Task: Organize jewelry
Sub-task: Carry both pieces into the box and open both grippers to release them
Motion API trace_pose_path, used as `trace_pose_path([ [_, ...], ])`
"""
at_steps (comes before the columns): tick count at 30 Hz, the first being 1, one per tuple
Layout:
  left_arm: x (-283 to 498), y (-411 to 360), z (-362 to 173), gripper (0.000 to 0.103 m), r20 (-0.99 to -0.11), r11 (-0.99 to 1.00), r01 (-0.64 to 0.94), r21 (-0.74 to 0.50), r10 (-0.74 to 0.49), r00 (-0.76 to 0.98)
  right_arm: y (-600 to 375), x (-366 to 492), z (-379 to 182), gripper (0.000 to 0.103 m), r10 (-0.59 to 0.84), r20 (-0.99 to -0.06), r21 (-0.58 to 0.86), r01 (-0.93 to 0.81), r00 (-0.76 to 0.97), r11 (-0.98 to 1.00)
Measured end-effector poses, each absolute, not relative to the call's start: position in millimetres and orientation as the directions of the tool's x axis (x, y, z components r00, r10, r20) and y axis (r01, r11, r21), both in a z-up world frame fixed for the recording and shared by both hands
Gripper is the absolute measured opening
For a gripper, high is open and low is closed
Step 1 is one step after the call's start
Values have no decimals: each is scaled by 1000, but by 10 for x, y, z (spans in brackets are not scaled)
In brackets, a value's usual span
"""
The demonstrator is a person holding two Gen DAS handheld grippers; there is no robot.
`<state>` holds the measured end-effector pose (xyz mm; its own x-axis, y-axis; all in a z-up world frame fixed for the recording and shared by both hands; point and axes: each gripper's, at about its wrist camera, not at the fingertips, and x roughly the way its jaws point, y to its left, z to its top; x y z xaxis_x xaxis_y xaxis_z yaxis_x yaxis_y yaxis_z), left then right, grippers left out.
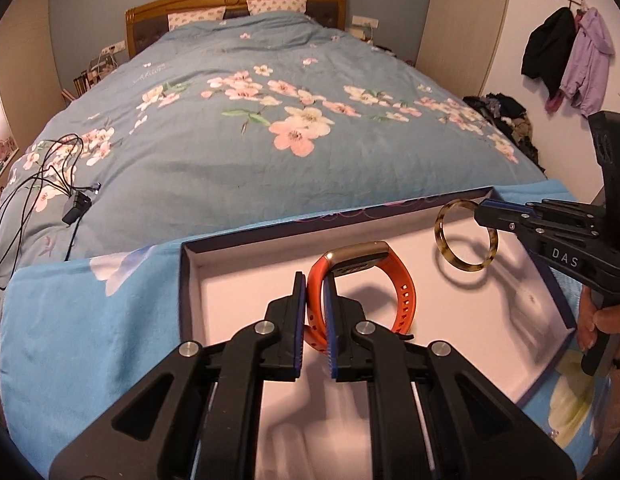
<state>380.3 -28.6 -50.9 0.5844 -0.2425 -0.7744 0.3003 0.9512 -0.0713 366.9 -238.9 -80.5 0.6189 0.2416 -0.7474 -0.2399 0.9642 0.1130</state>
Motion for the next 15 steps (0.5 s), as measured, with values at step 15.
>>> trace_pose_path([
  [15, 4172, -337, -771, 20, -842, 962, 265, -71, -200, 500, -2364, 3889, -933, 14, 215, -791, 135, -180, 573, 974],
])
